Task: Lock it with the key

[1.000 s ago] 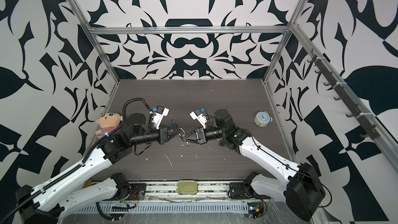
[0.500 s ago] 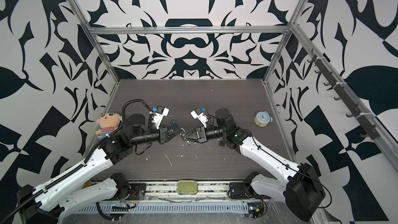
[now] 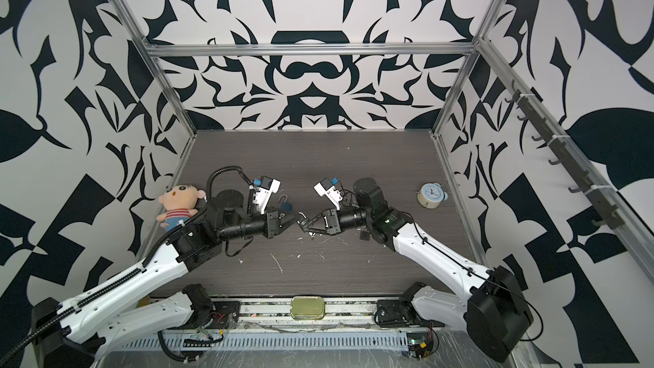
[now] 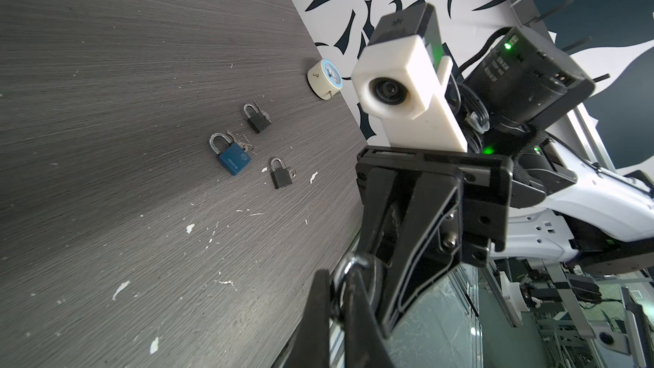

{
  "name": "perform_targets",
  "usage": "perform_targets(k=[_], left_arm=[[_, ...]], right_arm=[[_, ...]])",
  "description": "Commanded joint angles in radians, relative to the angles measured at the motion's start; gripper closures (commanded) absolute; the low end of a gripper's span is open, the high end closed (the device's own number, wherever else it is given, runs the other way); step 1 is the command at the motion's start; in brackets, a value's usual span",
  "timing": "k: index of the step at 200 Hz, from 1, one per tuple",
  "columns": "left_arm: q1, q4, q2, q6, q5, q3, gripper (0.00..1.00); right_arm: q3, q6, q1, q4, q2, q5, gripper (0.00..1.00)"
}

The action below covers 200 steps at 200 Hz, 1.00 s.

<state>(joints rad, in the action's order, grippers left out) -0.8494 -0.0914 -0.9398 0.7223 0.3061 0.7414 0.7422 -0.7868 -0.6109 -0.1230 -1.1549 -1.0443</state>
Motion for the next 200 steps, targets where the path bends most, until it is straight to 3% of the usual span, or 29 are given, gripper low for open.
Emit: perform_targets(k=[1,200], left_arm=[[-0.117,-0.127,-0.027,-0.011,0.222,-0.055,1.0],[-0.235,-0.045,-0.058,0.041,0.216,-0.097,1.0]], right_arm=[[0.091,-0.015,0.026,-0.319,-0.014,0.159,1.0],[0.153,0.018,0.066,-0.376,-0.139,0.195,1.0]])
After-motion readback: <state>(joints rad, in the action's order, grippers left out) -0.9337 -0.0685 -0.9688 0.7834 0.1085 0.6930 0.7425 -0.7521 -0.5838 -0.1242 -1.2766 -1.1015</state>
